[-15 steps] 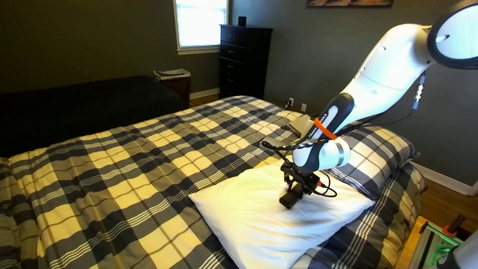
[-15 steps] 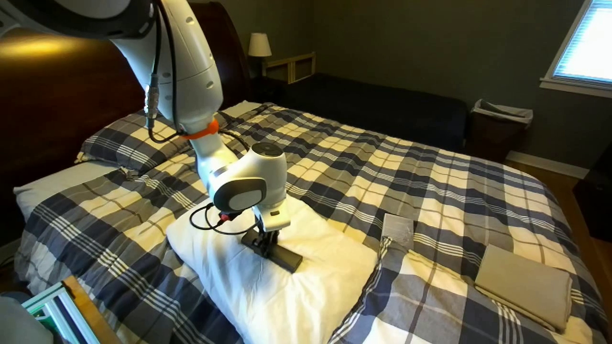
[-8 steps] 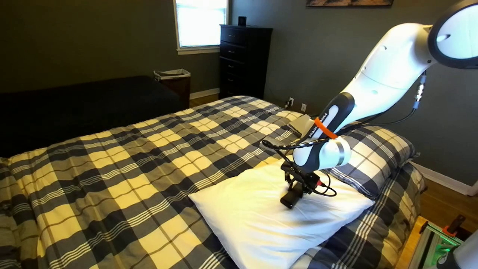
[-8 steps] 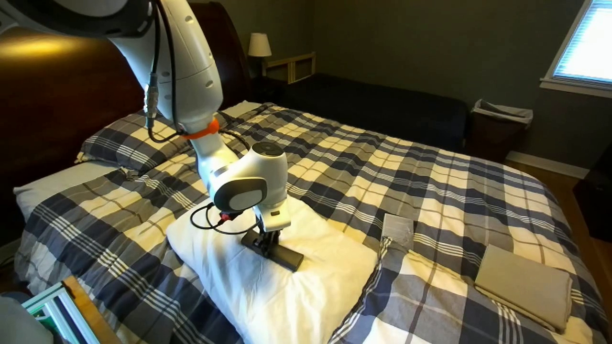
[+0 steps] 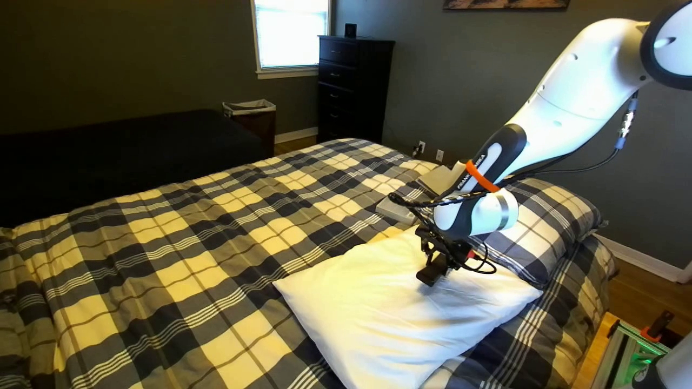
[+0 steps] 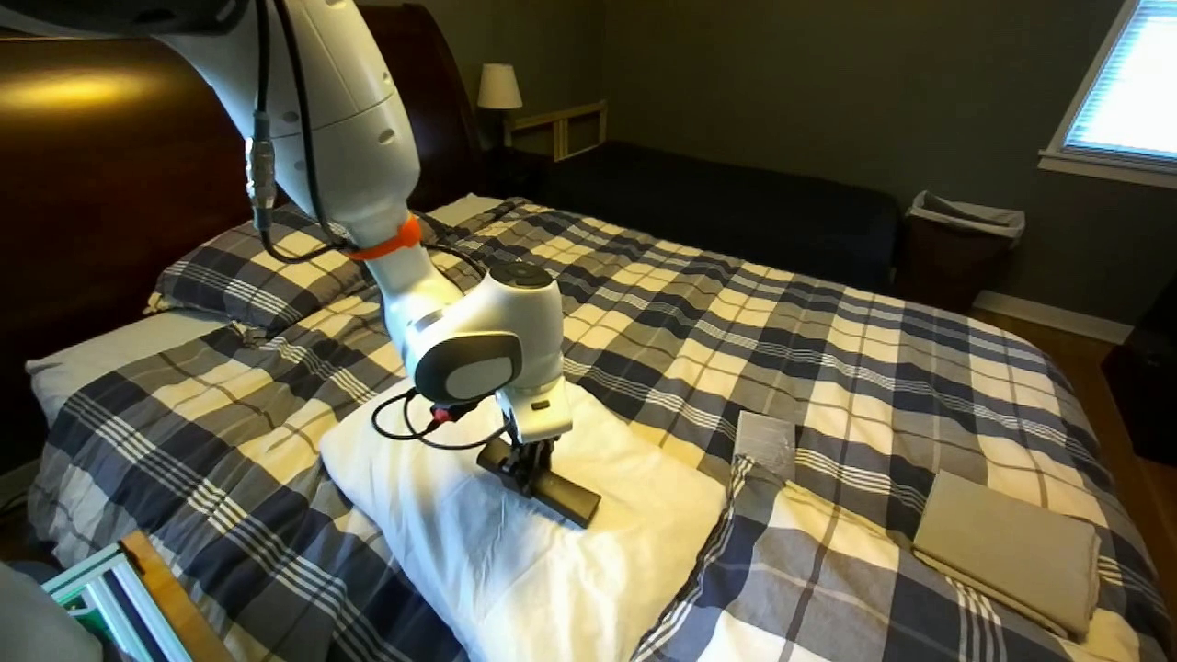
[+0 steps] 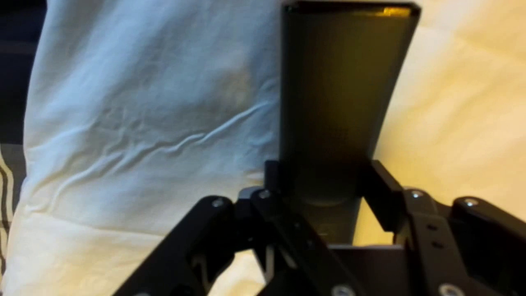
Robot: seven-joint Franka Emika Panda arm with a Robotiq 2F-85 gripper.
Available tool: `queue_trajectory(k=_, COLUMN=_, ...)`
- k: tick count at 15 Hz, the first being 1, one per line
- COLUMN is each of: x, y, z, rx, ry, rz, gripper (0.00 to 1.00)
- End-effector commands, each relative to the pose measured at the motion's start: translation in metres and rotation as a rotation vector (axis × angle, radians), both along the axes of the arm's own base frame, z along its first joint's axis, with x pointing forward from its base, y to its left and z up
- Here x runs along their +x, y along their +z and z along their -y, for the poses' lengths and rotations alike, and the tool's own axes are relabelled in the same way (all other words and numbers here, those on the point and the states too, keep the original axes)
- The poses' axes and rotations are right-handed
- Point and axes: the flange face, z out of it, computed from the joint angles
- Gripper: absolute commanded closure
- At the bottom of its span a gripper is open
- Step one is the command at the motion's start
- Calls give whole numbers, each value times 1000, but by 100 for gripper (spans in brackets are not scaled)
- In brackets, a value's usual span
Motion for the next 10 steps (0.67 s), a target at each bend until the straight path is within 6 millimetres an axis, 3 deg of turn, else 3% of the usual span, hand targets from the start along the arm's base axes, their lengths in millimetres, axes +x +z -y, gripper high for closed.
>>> queue_trajectory(k=1, x=-15, y=24, z=9, rx=-16, ry=2, rz=-23, gripper=71)
queue_trajectory(k=10, x=-38, y=57, z=43, rx=-41, ry=-4, rz=-83, gripper=71)
